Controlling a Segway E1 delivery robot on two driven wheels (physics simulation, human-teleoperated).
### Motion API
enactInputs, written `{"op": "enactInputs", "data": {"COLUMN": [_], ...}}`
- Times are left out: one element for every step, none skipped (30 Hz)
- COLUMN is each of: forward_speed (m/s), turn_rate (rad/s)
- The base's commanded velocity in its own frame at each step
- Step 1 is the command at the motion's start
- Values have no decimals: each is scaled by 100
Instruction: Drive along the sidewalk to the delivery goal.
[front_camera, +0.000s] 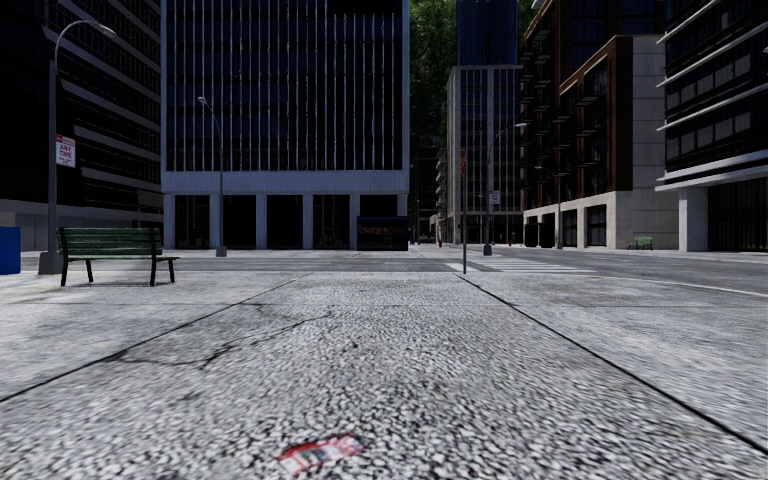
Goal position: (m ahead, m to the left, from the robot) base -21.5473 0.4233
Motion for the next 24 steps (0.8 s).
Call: {"op": "enactInputs", "data": {"forward_speed": [0,0,0,0,0,0,0,0,0,0,0,0,0,0,0,0,0,0,0,0,0,0,0,0], "turn_rate": [0,0,0,0,0,0,0,0,0,0,0,0,0,0,0,0,0,0,0,0,0,0,0,0]}}
